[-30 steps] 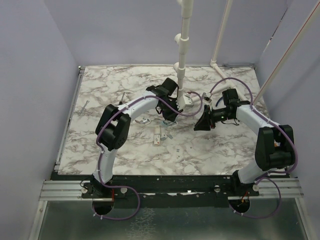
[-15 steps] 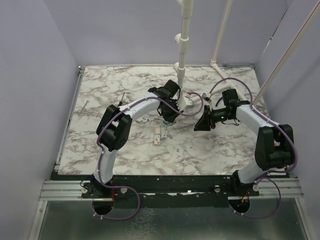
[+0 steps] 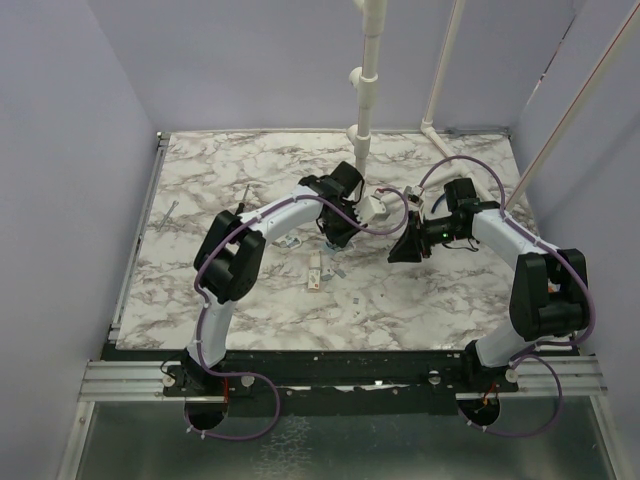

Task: Load the staples into the stapler
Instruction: Install the staple into the stapler.

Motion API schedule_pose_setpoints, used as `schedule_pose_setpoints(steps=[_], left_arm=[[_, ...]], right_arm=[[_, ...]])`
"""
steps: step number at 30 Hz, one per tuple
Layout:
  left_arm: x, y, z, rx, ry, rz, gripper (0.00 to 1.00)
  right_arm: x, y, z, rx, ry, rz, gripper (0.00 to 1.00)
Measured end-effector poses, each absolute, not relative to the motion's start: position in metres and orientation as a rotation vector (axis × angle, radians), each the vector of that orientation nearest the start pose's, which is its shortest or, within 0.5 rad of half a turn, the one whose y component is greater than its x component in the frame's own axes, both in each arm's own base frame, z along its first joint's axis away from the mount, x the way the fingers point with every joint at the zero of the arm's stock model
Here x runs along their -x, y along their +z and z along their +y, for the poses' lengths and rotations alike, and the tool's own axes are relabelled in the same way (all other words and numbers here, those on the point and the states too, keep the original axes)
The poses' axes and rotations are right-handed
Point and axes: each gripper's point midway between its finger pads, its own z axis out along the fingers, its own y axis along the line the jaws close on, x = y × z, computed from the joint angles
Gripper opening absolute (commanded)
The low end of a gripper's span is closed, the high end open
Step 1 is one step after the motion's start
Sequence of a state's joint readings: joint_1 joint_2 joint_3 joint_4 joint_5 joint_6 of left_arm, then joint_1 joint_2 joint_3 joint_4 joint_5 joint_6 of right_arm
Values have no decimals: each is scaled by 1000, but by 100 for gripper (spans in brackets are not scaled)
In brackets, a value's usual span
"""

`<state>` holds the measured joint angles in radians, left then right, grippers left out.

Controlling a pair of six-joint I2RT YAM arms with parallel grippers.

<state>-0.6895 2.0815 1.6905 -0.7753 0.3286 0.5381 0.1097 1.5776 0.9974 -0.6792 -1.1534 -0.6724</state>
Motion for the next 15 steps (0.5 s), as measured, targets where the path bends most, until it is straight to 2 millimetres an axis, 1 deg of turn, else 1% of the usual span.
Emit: schedule_pose_setpoints(steps=[10,15], left_arm=[[-335,62,-322,-1650,-482,2190,0],[-336,64,-323,-1649,-482,2191,0]], right_arm=[[-262,123,180,1060,1293,1971,32],[-262,123,180,1060,1294,1971,32]])
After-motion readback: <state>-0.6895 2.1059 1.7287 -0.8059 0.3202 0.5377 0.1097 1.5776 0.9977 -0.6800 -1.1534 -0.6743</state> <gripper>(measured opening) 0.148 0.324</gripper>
